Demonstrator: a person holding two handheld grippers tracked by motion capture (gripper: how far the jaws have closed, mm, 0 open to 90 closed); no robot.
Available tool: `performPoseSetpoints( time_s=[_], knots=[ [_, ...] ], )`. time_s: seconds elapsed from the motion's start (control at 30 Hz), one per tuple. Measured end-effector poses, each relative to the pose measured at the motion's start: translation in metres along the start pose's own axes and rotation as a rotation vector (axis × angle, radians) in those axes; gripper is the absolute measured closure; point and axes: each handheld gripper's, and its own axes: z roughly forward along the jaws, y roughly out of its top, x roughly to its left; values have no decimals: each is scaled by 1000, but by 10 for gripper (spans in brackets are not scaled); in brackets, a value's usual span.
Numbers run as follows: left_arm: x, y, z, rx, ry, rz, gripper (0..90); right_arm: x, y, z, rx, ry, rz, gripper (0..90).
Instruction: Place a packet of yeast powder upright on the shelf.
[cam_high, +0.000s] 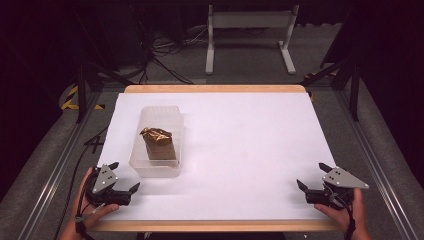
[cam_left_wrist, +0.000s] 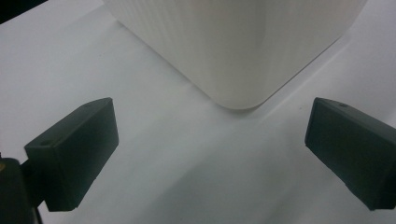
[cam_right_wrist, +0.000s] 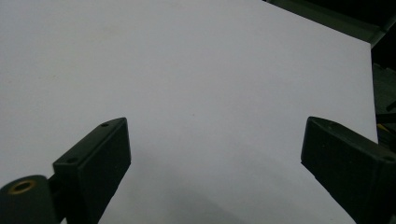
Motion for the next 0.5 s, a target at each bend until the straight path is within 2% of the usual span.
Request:
performPoseSetpoints(
  time_s=[0.17,0.27,0.5],
  knots=[
    [-1,0,1,-4,-3,-14,36,0,-1,0,2,-2,5,89],
    [0,1,2,0,-4,-2,36,0,-1,0,3,0,8,89],
    [0,1,2,1,-4,-5,36,0,-1,2,3,7,6,87]
  ],
)
